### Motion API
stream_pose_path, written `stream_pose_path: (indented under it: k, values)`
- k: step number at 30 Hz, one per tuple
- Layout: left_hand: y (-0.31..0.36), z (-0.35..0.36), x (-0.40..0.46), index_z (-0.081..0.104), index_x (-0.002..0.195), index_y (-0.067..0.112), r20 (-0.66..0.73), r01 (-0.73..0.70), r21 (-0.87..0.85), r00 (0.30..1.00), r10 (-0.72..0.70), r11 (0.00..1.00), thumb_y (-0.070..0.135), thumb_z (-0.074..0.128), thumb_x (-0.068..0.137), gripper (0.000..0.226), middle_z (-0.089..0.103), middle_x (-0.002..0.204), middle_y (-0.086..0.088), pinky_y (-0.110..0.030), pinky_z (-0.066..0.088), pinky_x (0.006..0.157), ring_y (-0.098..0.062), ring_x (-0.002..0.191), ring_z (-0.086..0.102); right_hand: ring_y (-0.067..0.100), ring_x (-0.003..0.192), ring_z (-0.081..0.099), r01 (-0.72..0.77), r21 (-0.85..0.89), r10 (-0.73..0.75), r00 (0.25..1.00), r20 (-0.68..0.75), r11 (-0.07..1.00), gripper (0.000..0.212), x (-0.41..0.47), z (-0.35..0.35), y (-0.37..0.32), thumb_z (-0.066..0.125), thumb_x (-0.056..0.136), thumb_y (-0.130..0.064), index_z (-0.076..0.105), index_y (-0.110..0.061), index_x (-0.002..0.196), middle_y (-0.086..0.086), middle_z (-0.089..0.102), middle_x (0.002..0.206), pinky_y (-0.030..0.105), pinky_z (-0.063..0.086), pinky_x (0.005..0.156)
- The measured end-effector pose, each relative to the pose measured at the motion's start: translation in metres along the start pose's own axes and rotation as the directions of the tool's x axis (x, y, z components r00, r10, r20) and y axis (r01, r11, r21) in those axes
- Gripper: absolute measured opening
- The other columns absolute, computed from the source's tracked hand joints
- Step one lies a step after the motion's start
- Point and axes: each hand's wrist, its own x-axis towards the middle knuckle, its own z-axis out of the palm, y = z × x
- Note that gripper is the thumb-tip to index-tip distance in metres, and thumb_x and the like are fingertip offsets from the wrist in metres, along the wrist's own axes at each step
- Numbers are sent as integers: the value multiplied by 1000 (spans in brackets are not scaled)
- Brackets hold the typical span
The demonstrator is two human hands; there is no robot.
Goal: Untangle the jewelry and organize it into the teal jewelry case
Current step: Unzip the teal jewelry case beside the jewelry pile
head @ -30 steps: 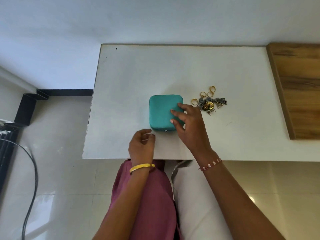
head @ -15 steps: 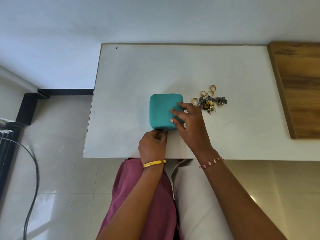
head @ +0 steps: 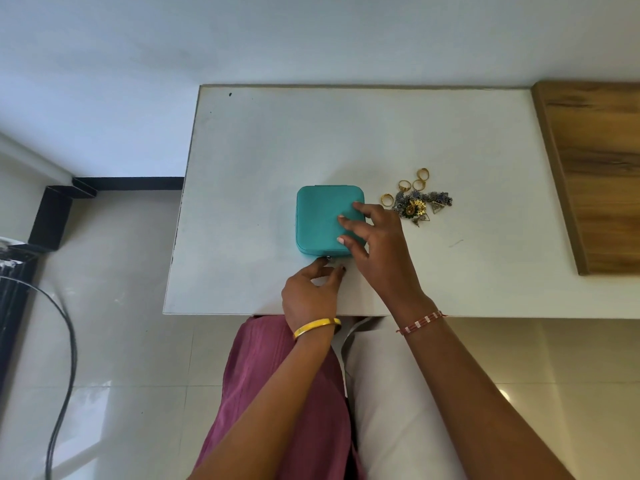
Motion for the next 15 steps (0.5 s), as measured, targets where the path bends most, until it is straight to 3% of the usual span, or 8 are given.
stream_pose_path:
  k: [3, 7, 11, 15]
  values:
    - [4, 5, -1, 69, 103, 18, -32, 5, 44, 999, -4, 999, 38, 68, 77, 33, 70, 103, 0, -24, 44, 78, -19, 92, 63, 32, 117, 43, 4, 0, -4, 1000, -1, 1000, 31, 1, -1, 0, 64, 84, -13, 64, -6, 114, 16, 54, 127, 34, 40, 94]
    - [1, 1, 4, 70, 99, 19, -64, -15, 73, 998, 20, 997, 35, 63, 82, 25, 70, 102, 1, -23, 43, 76, -19, 91, 63, 31, 117, 43, 5, 4, -5, 1000, 4, 1000, 31, 1, -1, 0, 63, 84, -13, 64, -6, 115, 15, 53, 127, 33, 40, 95]
    - [-5, -7, 11, 71, 92, 17, -15, -66, 59, 998, 67, 996, 31, 63, 82, 19, 72, 92, -2, -33, 52, 82, -24, 78, 67, 30, 119, 43, 6, 59, -7, 1000, 15, 998, 32, -1, -2, 4, 63, 85, -14, 63, -7, 116, 14, 52, 129, 31, 38, 95]
    - [-12, -25, 26, 71, 86, 18, -46, -54, 85, 997, 58, 995, 28, 66, 81, 13, 73, 85, -5, -26, 49, 81, -23, 73, 68, 28, 121, 43, 23, 72, -26, 999, 35, 997, 32, -1, -3, 7, 62, 86, -14, 63, -7, 116, 14, 50, 131, 32, 39, 98]
